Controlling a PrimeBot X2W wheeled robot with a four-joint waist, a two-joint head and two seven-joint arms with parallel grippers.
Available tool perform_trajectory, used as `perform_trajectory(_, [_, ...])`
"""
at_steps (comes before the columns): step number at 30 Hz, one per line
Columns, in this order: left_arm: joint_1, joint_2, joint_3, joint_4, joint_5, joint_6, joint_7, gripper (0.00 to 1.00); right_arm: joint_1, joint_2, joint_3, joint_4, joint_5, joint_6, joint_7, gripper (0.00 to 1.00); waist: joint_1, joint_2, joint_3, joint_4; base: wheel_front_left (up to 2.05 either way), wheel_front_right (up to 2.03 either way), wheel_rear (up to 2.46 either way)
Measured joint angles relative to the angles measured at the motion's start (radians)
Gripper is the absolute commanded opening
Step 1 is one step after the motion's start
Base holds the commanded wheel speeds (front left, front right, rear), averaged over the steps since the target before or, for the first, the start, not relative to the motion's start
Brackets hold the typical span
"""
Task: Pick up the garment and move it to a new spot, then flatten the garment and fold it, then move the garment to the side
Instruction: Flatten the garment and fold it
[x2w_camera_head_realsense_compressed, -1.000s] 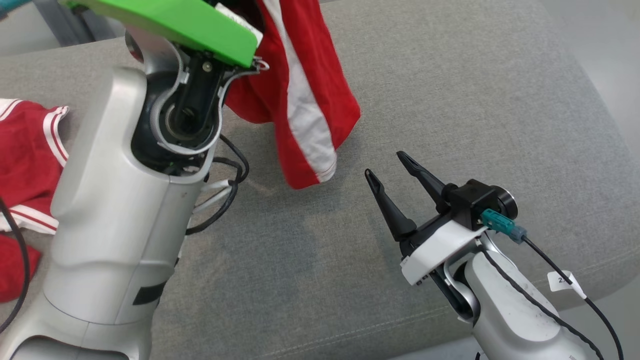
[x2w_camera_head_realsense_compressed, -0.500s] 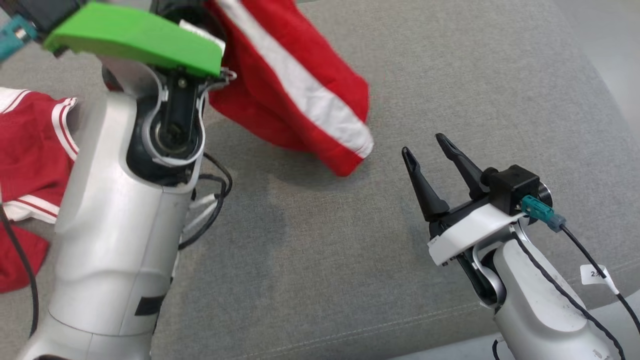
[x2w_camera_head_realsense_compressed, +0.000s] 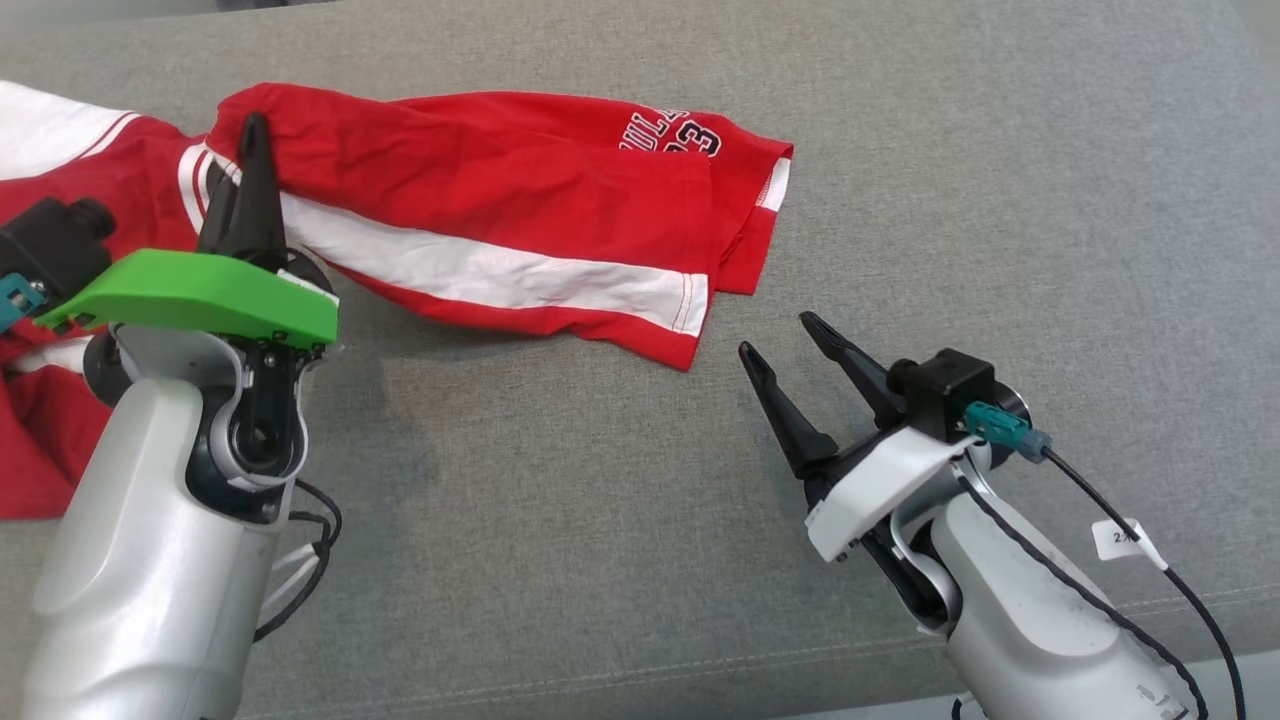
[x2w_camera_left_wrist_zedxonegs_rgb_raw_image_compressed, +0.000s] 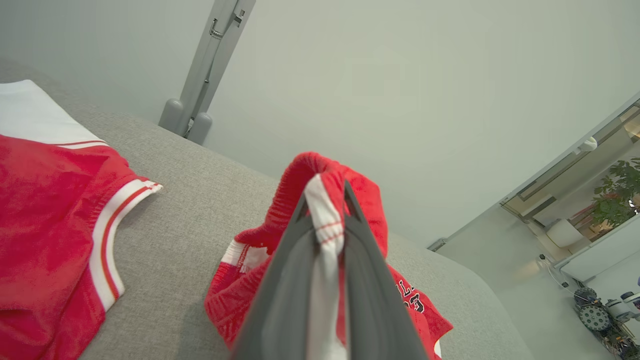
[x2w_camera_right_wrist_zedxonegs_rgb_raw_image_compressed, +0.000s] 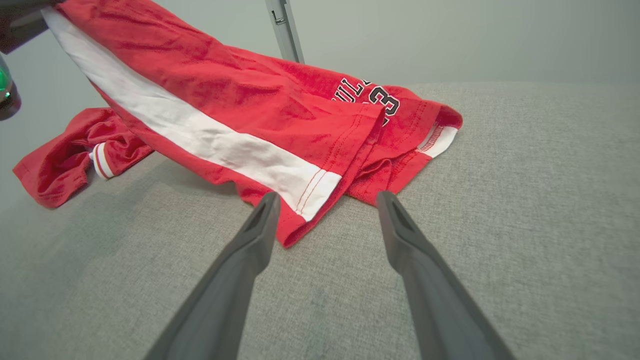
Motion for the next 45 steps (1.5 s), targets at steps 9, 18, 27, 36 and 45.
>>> perform_trajectory(9, [0.086,0.024,-0.064,0.024,0.066,-0.030,-0.042,0.00,-0.085,0.006,0.020,0.092,0.064,0.000,0.026,1.00,0.0000,0.0000,0.021,0.051,0.00,0.00,0.00])
perform_trajectory(18, [0.107,-0.002,-0.132,0.026,0.167,-0.057,-0.077,0.00,-0.178,0.006,0.047,0.163,0.074,0.000,0.054,1.00,0.0000,0.0000,0.061,0.093,0.00,0.00,0.00])
perform_trajectory(27, [0.108,-0.028,-0.124,0.038,0.195,-0.080,-0.085,0.00,-0.234,0.005,0.097,0.223,0.083,0.000,0.053,1.00,0.0000,0.0000,0.103,0.134,0.00,0.00,0.00])
perform_trajectory(36, [0.109,-0.042,-0.106,0.049,0.229,-0.091,-0.086,0.00,-0.263,0.005,0.125,0.272,0.103,0.000,0.046,0.67,0.0000,0.0000,0.111,0.139,0.00,0.00,0.00])
perform_trajectory(45, [0.109,-0.049,-0.066,0.051,0.243,-0.099,-0.086,0.00,-0.321,-0.016,0.163,0.338,0.035,0.002,0.042,0.00,0.0000,0.0000,0.117,0.134,0.00,0.00,0.00])
